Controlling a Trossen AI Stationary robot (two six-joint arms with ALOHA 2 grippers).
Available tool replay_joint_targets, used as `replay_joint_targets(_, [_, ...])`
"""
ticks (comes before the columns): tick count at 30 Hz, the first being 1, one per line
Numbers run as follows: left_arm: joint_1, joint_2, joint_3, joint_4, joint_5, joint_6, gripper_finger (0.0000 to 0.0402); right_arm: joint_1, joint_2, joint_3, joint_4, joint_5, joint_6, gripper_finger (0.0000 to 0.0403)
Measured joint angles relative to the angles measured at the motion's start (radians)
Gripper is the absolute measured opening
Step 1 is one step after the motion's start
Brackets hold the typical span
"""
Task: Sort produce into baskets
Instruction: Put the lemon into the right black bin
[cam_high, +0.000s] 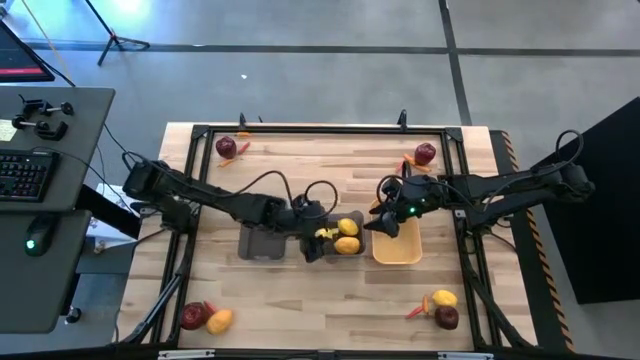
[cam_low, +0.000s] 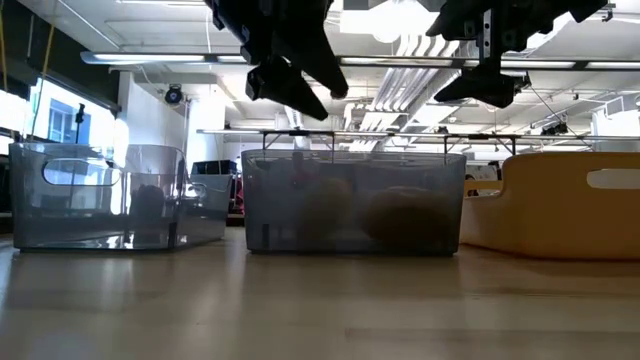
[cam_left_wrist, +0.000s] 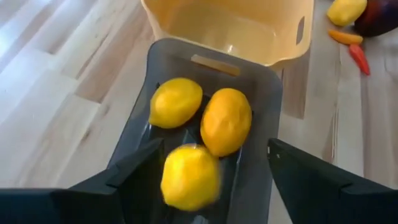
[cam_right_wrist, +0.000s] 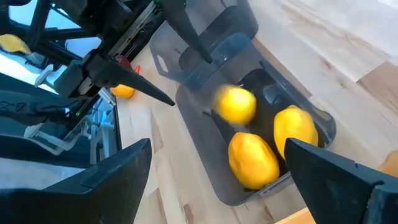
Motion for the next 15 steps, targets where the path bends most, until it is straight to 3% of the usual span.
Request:
replay_joint_targets(8, [-0.026,-0.103,-0.001,-0.016,0.154,0.117,0.0285,0.008,0.000,0.000,0.012,-0.116,0.149,0.0358])
replay_joint_targets(11, [-0.058,-0.166,-0.001,-0.042,0.146,0.066,0.0285,0.026,0.000,0.000,0.017,-0.198,0.230,0.0358])
replay_joint_targets(15, [-0.095,-0.219,-0.001,-0.096,0.101,0.027,0.0285,0.089,0.000,0.000,0.017,-0.221,0.301,0.0358])
